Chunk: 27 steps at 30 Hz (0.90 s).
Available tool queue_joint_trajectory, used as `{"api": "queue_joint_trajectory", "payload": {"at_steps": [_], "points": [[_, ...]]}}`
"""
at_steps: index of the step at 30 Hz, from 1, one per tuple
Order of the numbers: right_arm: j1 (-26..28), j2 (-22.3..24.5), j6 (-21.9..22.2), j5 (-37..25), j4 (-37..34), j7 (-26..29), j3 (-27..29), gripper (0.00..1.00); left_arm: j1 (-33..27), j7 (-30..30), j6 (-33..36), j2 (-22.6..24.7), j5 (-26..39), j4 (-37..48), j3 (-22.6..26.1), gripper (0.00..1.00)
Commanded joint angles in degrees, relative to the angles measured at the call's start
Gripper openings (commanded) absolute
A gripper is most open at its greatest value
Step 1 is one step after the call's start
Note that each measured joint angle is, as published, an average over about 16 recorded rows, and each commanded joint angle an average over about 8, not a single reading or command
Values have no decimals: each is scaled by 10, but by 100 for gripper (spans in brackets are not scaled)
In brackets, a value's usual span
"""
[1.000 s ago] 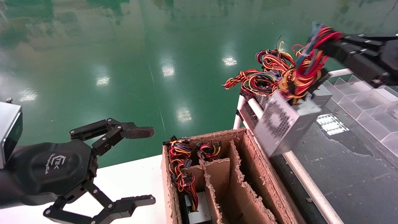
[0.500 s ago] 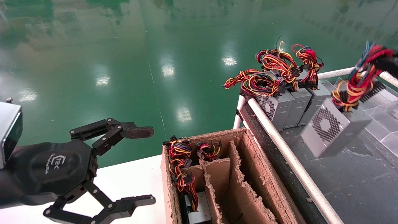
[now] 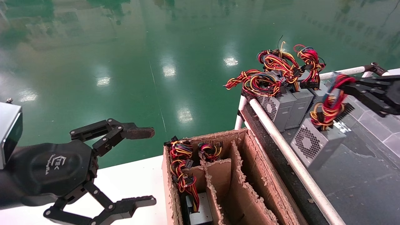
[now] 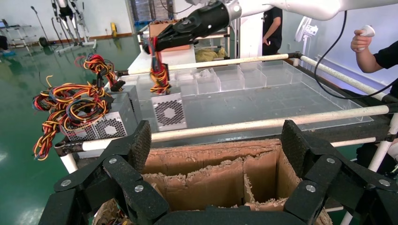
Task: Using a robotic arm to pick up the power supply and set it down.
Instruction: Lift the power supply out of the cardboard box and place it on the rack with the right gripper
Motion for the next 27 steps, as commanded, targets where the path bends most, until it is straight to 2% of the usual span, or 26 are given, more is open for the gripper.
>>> {"api": "queue_joint_trajectory", "payload": {"at_steps": [1,12,19,20,21,27], "points": [[6,-12,6,-8,-5,-5,-5,0,0,0,0,0,0,0,0,100],[42,-74,61,-40,-44,-36,-22,0,0,0,0,0,0,0,0,100],[63,-102,81,-54,-70,-58,-29,0,0,0,0,0,0,0,1,100],[66,-105,82,-55,-73,-61,-29,4,0,0,0,0,-1,0,1,100],[68,-108,83,-56,-77,-64,-30,14,0,0,0,0,-1,0,1,100],[77,-117,80,-61,-95,-78,-33,89,0,0,0,0,-1,0,1,100]]}}
